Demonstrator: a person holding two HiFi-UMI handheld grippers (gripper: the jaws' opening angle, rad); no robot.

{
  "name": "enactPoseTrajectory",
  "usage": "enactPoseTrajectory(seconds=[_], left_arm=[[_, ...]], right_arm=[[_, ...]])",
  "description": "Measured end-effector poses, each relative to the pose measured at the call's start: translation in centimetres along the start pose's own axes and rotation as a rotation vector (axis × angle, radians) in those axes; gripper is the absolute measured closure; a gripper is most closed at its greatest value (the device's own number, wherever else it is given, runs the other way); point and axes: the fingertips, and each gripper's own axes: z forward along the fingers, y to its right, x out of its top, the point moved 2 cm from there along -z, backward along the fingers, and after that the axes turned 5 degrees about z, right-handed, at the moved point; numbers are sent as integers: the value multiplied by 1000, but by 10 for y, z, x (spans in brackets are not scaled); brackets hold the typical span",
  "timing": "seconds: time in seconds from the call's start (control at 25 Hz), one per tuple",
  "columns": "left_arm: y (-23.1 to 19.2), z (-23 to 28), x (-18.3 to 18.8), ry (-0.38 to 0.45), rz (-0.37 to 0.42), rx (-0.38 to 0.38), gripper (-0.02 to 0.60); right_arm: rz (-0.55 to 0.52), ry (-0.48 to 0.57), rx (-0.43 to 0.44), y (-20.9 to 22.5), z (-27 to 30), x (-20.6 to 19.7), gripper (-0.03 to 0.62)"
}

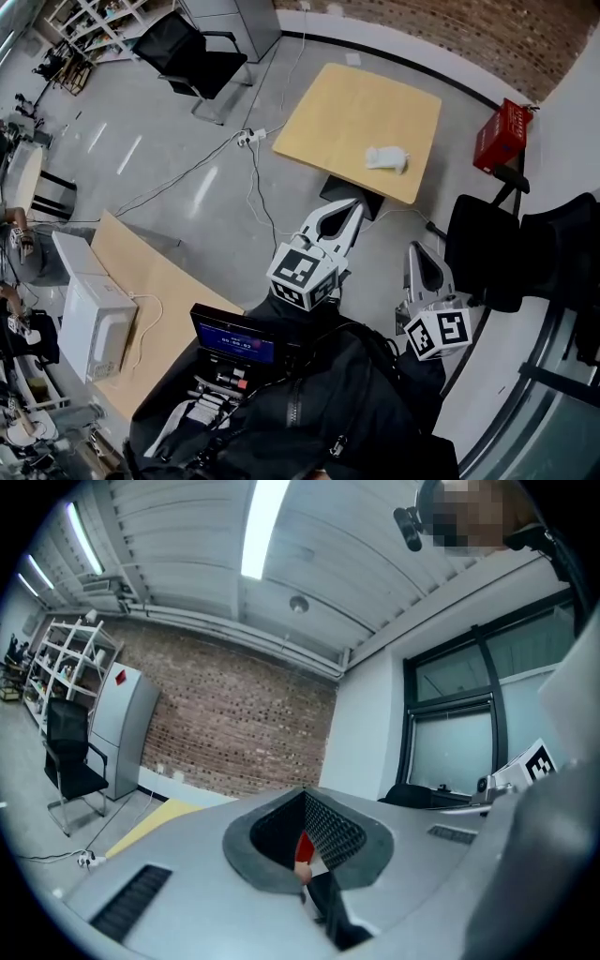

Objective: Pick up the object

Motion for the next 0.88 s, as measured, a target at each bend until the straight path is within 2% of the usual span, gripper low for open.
enactPoseTrajectory(seconds=[0.36,0.88], left_arm=[[-43,26,-4,0,-27,-18,581],[-61,58,-18,-26,-89,-14,581]], right_arm=[[-10,-44,-17,0,46,-1,591],[27,-91,-58,28,73,-5,591]])
